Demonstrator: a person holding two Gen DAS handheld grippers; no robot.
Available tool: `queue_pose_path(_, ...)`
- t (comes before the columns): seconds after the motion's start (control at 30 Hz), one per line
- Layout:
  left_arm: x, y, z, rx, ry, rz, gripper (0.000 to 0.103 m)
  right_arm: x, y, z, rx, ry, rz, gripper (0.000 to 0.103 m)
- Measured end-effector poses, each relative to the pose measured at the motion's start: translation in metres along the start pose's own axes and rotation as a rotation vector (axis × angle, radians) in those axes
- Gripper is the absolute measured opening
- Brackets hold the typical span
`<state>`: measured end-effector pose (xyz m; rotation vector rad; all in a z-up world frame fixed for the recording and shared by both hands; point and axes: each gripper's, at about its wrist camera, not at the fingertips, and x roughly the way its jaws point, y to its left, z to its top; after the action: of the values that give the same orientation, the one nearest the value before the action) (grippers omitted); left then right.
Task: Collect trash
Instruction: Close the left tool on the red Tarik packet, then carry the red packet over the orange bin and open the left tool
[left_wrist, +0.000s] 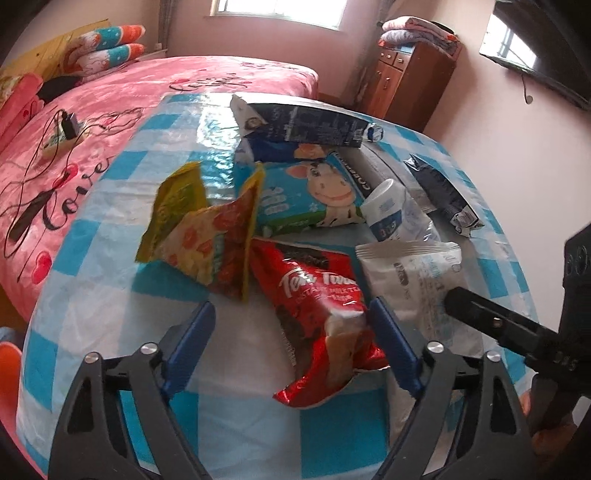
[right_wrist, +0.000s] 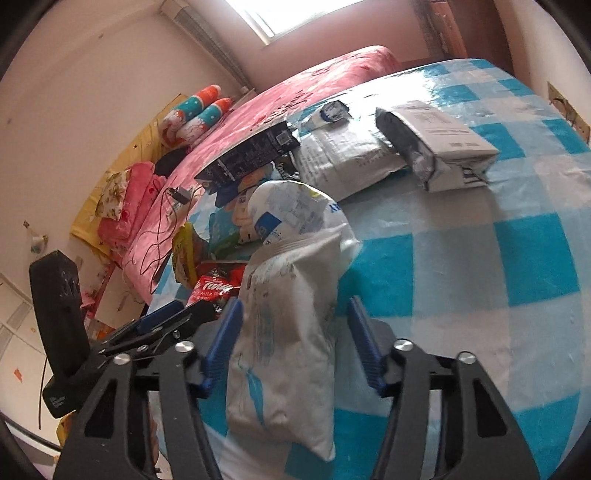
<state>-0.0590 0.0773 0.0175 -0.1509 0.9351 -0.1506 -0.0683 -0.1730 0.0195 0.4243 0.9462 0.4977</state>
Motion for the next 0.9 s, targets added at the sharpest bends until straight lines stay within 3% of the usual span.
queue_pose_path(0.17,0.012,-0.006,0.002,0.012,0.054,-0.014,0.082,0.013,0.004,-0.001,-0.036,0.023,0.008,0.054)
queue_pose_path(0.3,0.013,-0.007,0.002,0.028,0.031,-0.011,0.081,0.014,0.006,-0.002,-0.066,0.014,0.010,0.053)
queue_pose_path(0.33,0.013,-0.007,0.001,0.026,0.020,-0.004,0.078,0.015,0.006,-0.003,-0.070,0.015,-0.001,0.046)
queue_pose_path(0.4,0.012,-0.008,0.001,0.020,0.006,-0.009,0.056,0.015,0.006,-0.003,-0.066,0.021,0.017,0.040)
queue_pose_path(0.5,0.010,-0.007,0.000,-0.002,-0.002,-0.012,0.049,0.012,0.011,-0.006,-0.087,0.009,0.006,0.037)
queue_pose_path(0.9,-0.019,0.007,-0.016,-0.053,-0.042,-0.081,0.043,-0.019,0.039,-0.004,-0.141,-0.078,-0.022,0.021)
